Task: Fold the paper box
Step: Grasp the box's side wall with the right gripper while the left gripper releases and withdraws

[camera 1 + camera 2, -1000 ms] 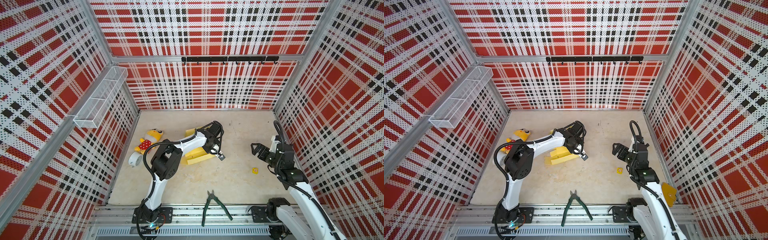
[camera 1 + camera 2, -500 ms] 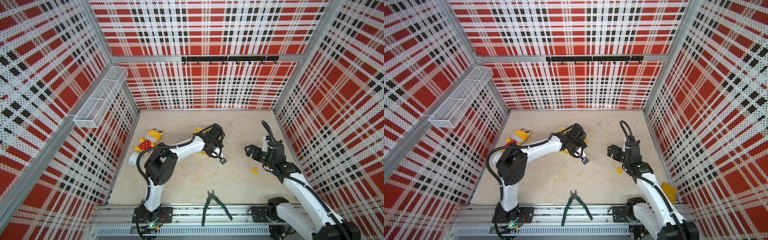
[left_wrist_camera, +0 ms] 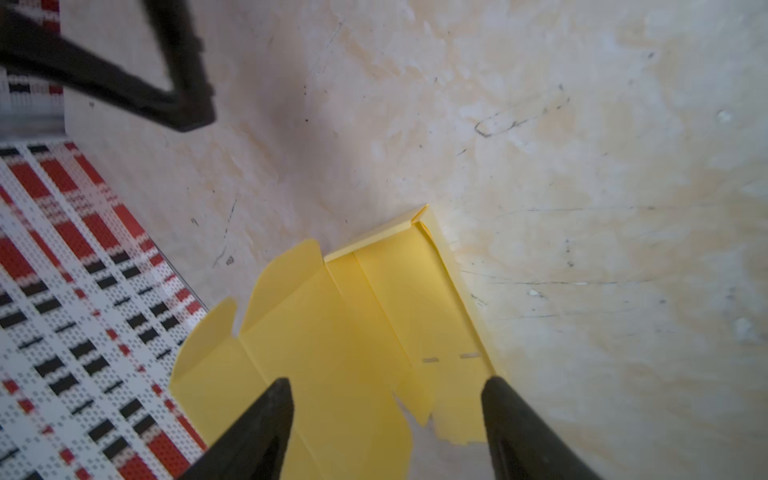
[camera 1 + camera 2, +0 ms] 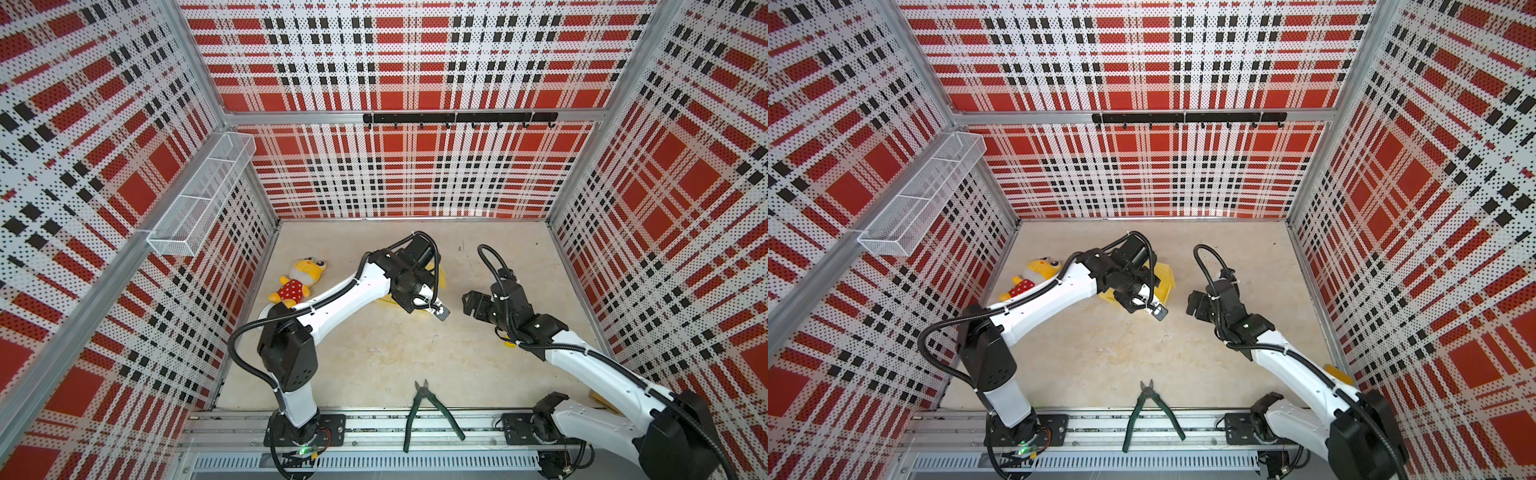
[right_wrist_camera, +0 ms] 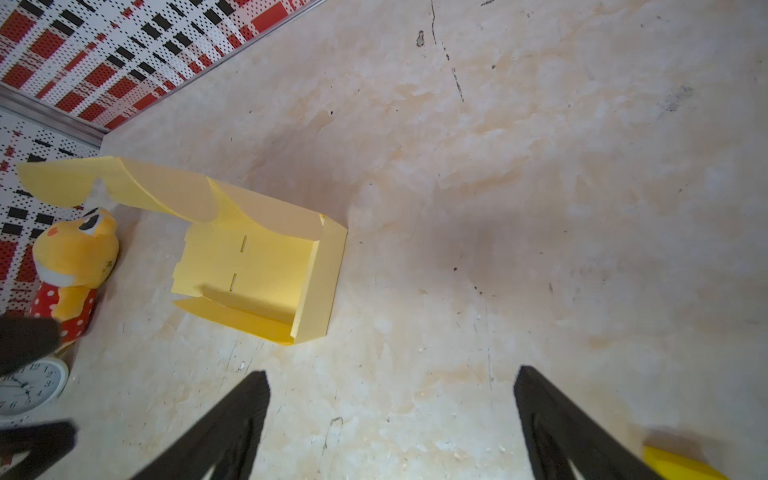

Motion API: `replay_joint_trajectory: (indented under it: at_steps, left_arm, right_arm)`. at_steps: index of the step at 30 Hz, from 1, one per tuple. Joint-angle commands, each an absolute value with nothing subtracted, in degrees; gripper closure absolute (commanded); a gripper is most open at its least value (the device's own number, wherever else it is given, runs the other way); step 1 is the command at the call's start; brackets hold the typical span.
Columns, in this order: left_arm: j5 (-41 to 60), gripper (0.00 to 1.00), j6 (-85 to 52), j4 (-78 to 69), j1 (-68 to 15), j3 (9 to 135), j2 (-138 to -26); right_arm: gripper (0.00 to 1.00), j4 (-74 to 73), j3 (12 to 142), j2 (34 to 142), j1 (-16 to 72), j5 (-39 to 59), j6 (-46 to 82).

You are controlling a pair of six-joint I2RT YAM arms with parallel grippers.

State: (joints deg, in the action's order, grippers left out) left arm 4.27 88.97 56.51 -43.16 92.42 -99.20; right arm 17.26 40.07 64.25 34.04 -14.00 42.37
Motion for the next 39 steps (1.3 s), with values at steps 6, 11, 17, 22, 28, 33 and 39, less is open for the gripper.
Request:
replay_joint_trajectory:
  at_steps: [6, 11, 17, 22, 28, 33, 39]
  left_arm:
    - [11.88, 0.27, 52.81, 52.24, -38.09, 81.98, -87.9]
    - [15.5, 0.26, 32.12, 41.21, -28.66, 73.81, -84.42]
    - [24.18, 0.28, -2.57, 22.09, -12.84, 62.06, -81.52]
    - [23.75, 0.3, -18.53, 13.27, -6.09, 54.07, -81.43]
    - [21.62, 0.31, -25.27, 11.62, -2.67, 52.21, -82.01]
    - [21.98, 0.28, -25.06, 11.03, -2.23, 52.81, -82.51]
    - [22.63, 0.27, -24.49, 10.08, -0.74, 52.65, -82.8]
  right_arm:
    - [0.11, 17.94, 50.82, 78.62, 46.41, -33.51, 53.59]
    - [0.22, 19.01, 55.69, 86.25, 47.97, -32.96, 57.31]
    - [0.35, 16.41, 57.58, 92.4, 48.68, -29.49, 58.88]
    - [0.38, 17.8, 61.64, 97.45, 48.25, -29.49, 57.12]
    - [0.49, 18.61, 64.24, 102.38, 44.72, -26.57, 58.12]
    - [0.54, 19.6, 67.41, 106.14, 43.46, -25.63, 56.26]
    - [0.59, 18.53, 69.27, 110.13, 41.95, -22.94, 54.12]
